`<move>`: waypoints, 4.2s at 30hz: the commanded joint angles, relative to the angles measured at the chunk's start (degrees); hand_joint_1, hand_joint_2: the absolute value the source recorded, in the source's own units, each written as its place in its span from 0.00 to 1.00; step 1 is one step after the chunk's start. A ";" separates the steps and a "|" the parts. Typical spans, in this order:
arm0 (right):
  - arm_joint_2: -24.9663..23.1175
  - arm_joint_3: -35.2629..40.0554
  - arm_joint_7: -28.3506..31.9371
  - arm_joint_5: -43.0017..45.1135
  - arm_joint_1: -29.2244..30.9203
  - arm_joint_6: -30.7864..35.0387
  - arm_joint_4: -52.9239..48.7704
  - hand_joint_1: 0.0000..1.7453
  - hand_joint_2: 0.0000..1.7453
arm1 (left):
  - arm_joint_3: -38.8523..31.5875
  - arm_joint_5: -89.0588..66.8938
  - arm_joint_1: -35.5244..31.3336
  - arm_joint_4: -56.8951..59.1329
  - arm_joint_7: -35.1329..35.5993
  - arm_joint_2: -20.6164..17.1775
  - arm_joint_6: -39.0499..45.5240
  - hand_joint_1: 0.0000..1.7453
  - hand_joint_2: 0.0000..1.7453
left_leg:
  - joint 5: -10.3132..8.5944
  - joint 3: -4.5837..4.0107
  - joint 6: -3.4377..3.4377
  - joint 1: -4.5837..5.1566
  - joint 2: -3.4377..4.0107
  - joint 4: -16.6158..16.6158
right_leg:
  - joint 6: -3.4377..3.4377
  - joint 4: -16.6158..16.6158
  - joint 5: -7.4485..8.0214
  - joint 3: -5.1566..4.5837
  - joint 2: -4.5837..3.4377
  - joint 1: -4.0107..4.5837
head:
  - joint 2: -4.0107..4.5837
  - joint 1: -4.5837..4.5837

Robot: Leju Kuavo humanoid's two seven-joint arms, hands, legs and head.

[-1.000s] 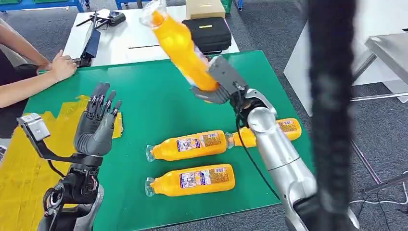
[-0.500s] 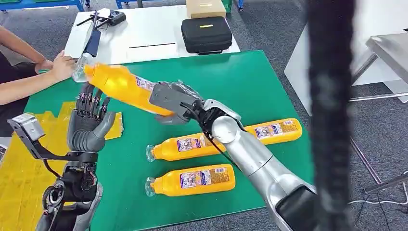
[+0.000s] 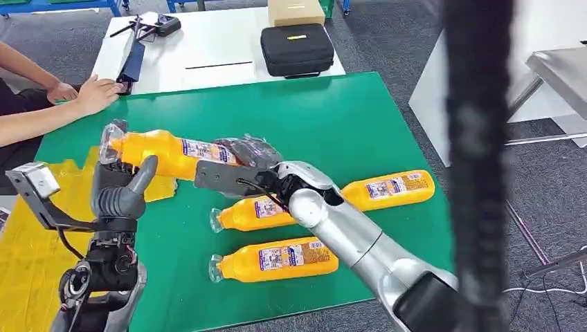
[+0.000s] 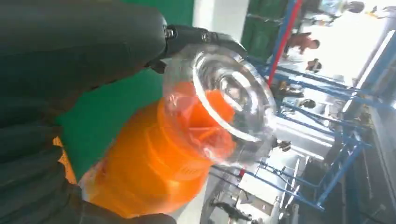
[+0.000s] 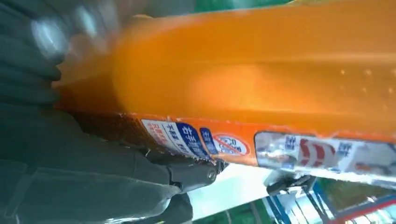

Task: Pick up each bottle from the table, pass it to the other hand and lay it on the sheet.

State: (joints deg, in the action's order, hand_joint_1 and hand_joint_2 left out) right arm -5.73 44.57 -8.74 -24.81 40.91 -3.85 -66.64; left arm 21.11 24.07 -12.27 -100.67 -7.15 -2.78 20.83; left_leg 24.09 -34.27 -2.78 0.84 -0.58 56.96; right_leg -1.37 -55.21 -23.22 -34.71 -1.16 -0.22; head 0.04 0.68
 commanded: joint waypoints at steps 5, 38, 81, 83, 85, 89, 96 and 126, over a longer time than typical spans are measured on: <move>-4.17 -0.45 -0.56 3.95 3.02 6.61 1.70 1.00 1.00 | 6.43 9.82 -4.70 1.76 4.20 1.70 1.65 0.00 1.00 | 0.07 0.05 0.16 -0.03 -0.03 0.09 | 0.01 -0.07 -0.08 0.07 0.11 0.03 | 0.00 -0.02; -4.83 8.85 -5.61 3.74 -2.30 4.39 -1.23 1.00 1.00 | 12.36 5.79 -9.86 5.88 -0.29 -0.31 7.06 0.00 1.00 | 0.14 0.34 0.28 -0.07 -0.05 -0.01 | 0.04 0.02 -0.17 0.38 0.20 0.08 | 0.00 0.00; -4.52 12.18 -5.58 3.87 -0.43 3.21 1.82 1.00 1.00 | 10.12 6.12 -7.58 2.24 -2.80 2.03 9.31 1.00 1.00 | 0.20 0.29 0.32 -0.09 -0.09 0.12 | 0.04 -0.09 -0.25 0.35 0.28 0.09 | 0.00 0.00; -4.38 12.11 -5.56 3.98 -0.37 3.34 1.85 1.00 1.00 | 9.98 6.12 -7.38 1.82 -3.10 1.98 9.38 1.00 1.00 | 0.12 0.15 0.24 -0.09 -0.08 0.09 | 0.02 -0.04 -0.16 0.20 0.22 0.09 | 0.00 0.00; -4.24 12.18 -5.53 4.03 -0.26 3.43 1.86 1.00 1.00 | 9.84 6.07 -7.18 1.32 -3.55 1.92 9.58 1.00 1.00 | 0.05 0.03 0.16 -0.06 -0.07 0.02 | 0.01 0.02 -0.07 0.07 0.16 0.06 | 0.00 0.00; -4.36 12.20 -5.50 4.11 -0.15 3.60 2.08 1.00 1.00 | 9.60 6.14 -6.86 0.78 -3.87 1.61 9.87 1.00 1.00 | 0.03 -0.01 0.14 -0.04 -0.06 0.01 | 0.01 0.01 -0.06 0.01 0.14 0.04 | 0.00 0.00; -4.46 12.15 -5.45 4.31 -0.27 3.86 2.20 1.00 1.00 | 9.41 6.20 -6.42 0.19 -4.41 1.25 10.29 1.00 1.00 | 0.16 0.21 0.27 -0.10 -0.08 0.11 | 0.03 -0.05 -0.20 0.27 0.24 0.10 | 0.00 0.00; 13.40 -7.59 5.10 4.92 -8.24 7.62 -18.37 0.00 0.00 | -6.37 -4.85 2.16 -14.12 -17.62 -6.66 14.12 1.00 1.00 | 0.01 -0.06 0.14 -0.03 -0.16 0.02 | 0.01 0.00 -0.07 -0.02 0.23 0.03 | 0.00 0.00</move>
State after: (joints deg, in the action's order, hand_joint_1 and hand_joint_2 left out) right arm -0.70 42.30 -6.95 -19.58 35.66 1.96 -73.94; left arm 17.33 27.55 -9.37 -117.11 -23.34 -5.02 30.25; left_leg 24.08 -34.39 -2.76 0.85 -0.60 56.97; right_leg -1.37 -55.20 -23.22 -34.85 -1.16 -0.23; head 0.04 0.68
